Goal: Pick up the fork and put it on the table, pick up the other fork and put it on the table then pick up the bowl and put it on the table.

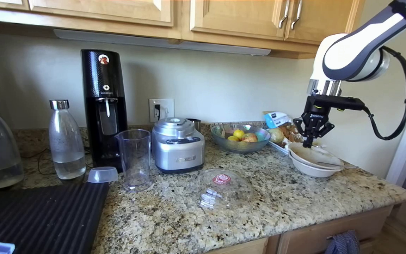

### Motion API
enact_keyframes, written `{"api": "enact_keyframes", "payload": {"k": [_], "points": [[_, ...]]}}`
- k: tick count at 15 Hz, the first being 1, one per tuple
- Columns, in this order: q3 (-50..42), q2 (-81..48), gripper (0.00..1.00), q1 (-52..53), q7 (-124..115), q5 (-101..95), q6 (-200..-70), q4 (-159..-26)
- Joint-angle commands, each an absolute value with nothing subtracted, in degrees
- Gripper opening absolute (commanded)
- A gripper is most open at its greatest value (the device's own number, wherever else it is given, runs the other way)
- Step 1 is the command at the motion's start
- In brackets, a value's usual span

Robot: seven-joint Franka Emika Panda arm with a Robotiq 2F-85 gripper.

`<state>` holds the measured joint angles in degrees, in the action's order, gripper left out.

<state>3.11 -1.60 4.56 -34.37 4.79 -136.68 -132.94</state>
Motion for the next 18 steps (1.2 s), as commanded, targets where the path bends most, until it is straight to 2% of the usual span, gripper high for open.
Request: {"api": "enact_keyframes", "payload": {"k": [1, 8, 18], "points": [[6.0, 1.8, 0.07, 7.0, -33.6, 2.7, -136.1, -135.9], [10.6, -4.3, 0.07, 10.8, -28.3, 2.9, -141.2, -134.8], [9.0, -17.4, 0.07, 11.4, -20.5, 2.7, -154.6, -130.0]]}}
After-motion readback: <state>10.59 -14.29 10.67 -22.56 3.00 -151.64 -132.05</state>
